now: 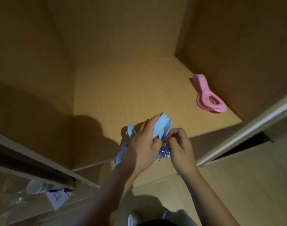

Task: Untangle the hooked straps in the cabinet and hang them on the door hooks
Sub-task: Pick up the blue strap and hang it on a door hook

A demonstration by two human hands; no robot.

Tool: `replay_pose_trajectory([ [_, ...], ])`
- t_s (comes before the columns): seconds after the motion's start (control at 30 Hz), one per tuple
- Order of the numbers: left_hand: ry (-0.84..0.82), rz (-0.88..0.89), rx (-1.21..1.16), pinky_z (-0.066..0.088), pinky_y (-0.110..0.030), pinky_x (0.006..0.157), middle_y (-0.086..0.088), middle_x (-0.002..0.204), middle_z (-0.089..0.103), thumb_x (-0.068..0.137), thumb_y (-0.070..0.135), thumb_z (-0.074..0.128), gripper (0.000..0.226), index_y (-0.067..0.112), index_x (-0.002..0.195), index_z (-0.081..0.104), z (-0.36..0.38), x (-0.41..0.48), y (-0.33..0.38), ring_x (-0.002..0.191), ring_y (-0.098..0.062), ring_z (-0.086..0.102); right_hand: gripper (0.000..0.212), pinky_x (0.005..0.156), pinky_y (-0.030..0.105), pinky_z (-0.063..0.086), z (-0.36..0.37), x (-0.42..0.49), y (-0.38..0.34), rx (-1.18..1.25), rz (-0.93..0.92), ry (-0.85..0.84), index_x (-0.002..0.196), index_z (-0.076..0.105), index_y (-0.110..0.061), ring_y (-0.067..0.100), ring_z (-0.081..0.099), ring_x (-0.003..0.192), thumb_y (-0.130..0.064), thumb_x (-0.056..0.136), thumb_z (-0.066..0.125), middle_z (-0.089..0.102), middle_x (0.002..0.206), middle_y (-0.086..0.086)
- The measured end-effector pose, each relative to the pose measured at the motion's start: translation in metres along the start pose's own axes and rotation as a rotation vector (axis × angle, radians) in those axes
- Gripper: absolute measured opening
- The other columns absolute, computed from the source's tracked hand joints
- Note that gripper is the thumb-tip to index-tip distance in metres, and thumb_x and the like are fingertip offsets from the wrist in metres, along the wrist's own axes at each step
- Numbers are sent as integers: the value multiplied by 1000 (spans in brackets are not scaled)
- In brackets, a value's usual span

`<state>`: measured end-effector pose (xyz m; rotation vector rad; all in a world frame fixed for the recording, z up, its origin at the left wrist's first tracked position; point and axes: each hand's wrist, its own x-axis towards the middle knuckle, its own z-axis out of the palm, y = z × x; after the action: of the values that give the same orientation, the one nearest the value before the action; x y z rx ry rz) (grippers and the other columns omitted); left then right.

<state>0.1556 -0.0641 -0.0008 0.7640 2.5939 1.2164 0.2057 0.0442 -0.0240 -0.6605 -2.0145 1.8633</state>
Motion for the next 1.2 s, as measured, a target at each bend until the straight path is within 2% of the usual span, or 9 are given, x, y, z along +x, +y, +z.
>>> replay_pose_trajectory([
  [0.1,-81,59,-39,28,-10,78,10,139,42,89,17,44,58,40,139,25,21,-3,22,118,-6,42,17,56,25,43,-25,-12,5,116,18,138,78,48,-15,8,51,55,0,82,50,54,64,2],
  [0.27,-219,100,-189,42,-34,100,7,139,45,86,10,47,58,32,137,32,63,-3,67,124,-14,45,24,52,16,45,-87,-25,0,199,6,355,82,48,-17,2,52,52,7,82,47,54,69,3],
  [0.37,-251,107,-235,46,-42,97,4,126,55,79,7,49,57,30,130,40,96,-6,95,114,-16,53,26,49,11,40,-134,-36,0,177,-37,453,80,48,-18,-3,47,50,7,82,43,50,67,-2],
  [0.63,-359,150,-285,47,-29,82,4,101,57,82,19,60,54,30,130,40,217,-35,188,93,-17,59,10,49,13,37,-295,-89,23,62,-66,570,75,52,-17,3,43,52,-10,70,46,49,62,-6],
  [0.73,-451,188,-346,47,-15,68,13,93,59,81,24,64,40,38,114,46,263,-48,225,81,-4,59,2,51,14,35,-350,-109,35,-43,-92,602,73,52,-17,2,41,54,-17,74,52,48,62,-6],
  [0.83,-570,158,-440,52,-23,72,11,88,62,69,30,66,31,36,96,52,307,-62,263,77,-8,62,9,53,15,35,-404,-131,45,-127,-98,630,73,53,-9,3,42,56,-4,80,56,49,63,-2],
  [0.93,-705,114,-555,49,-17,68,1,85,64,71,25,64,25,24,95,57,350,-76,303,70,-3,61,16,53,15,35,-451,-156,52,-156,-76,699,71,55,-8,2,43,55,4,81,55,51,62,-2],
  [1.07,-838,84,-636,46,-10,56,-2,75,63,88,2,55,13,5,101,58,397,-91,353,54,5,58,8,53,16,36,-506,-185,59,-192,-26,840,71,57,-17,1,45,55,-16,76,52,53,59,-10],
  [1.2,-972,144,-656,47,-13,57,-6,77,62,89,2,53,16,13,100,58,436,-100,394,61,-6,59,15,60,16,34,-552,-204,70,-377,77,936,73,61,-19,3,48,66,-9,81,53,51,70,-9],
])
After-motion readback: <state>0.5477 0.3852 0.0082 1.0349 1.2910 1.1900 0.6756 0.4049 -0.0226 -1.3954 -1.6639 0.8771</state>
